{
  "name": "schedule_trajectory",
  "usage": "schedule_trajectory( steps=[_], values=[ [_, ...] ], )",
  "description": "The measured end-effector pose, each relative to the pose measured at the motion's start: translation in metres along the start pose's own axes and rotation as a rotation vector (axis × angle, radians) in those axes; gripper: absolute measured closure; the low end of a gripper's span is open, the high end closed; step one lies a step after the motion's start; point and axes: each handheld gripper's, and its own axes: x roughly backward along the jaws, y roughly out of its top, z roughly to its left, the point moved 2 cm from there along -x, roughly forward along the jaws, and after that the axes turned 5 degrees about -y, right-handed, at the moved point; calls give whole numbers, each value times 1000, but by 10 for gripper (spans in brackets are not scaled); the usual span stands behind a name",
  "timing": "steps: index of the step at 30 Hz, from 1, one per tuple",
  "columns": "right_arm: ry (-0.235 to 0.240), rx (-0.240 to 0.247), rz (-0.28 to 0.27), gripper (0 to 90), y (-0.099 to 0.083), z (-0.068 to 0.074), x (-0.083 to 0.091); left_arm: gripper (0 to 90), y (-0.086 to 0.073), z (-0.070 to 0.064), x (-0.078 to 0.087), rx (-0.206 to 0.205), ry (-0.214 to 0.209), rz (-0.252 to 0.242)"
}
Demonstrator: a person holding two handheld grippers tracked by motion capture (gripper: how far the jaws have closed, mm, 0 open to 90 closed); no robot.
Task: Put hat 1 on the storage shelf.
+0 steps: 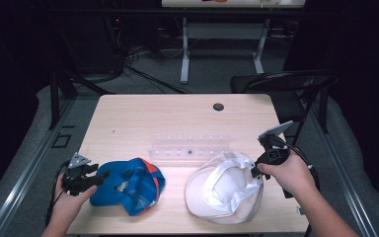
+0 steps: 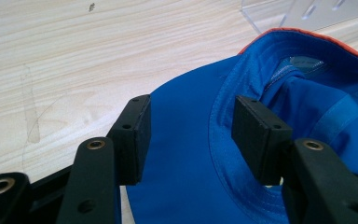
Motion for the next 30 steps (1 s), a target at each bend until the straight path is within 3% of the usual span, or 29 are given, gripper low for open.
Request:
schedule_trajectory(
  steps=[4,11,12,13,19,26,27,28,30],
  values=[
    [8,13,5,808,2,4,5,483,0,0,0,1,-1,1],
    [34,-6,-1,808,6,13,14,483,0,0,-1,2,-2,3],
    [22,21,19,809,6,11,16,483,0,0,0,1,-3,8],
    [31,-3,1,808,6,14,15,483,0,0,0,1,-4,8],
    [13,20,25,809,7,18,23,483,0,0,-1,3,-2,4],
    [75,0,1,810,8,23,30,483,0,0,0,1,-4,10],
    [118,8,25,810,9,23,35,483,0,1,0,3,-4,9],
    [118,8,25,810,9,23,35,483,0,1,0,3,-4,9],
    [173,-10,23,811,9,24,38,483,0,1,0,5,-4,9]
  ],
)
